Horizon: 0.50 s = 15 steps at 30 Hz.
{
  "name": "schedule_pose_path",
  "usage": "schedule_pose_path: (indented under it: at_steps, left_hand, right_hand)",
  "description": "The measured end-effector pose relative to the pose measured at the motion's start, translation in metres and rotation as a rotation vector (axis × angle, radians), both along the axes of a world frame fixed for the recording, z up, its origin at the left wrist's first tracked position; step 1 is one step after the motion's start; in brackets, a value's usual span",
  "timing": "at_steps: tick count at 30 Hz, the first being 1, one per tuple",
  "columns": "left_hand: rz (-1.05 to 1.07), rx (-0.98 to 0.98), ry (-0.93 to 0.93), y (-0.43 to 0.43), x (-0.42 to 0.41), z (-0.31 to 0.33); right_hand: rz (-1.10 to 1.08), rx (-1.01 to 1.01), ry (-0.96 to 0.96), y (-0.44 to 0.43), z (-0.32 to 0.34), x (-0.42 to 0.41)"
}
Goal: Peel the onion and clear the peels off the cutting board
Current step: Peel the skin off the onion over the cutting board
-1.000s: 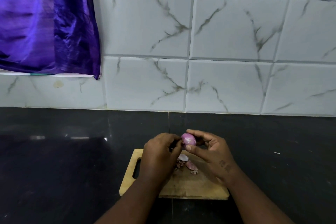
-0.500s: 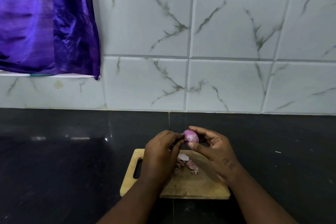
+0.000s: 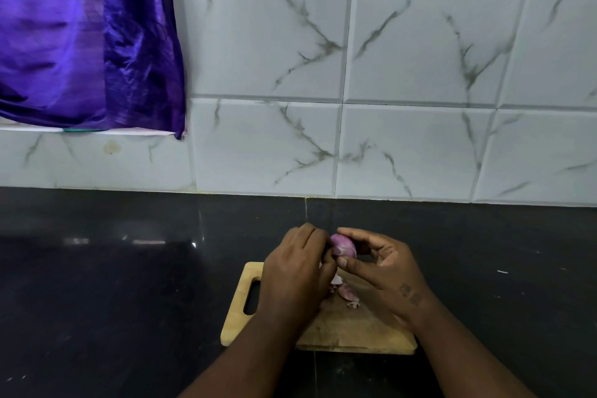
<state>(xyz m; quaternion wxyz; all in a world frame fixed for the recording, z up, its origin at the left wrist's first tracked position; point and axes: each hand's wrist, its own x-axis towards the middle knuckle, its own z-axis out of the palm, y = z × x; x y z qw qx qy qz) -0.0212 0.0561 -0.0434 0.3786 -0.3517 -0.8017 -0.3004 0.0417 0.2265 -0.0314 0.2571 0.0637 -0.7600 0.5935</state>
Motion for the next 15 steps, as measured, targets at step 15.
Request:
schedule_pose_path:
  at_steps: [15]
  left_hand:
    - [-0.111,0.128,-0.218,-0.0017,0.0064,0.0019]
  right_hand:
    - [0.054,-0.146,0.029,-0.0012,0.0013,0.0002]
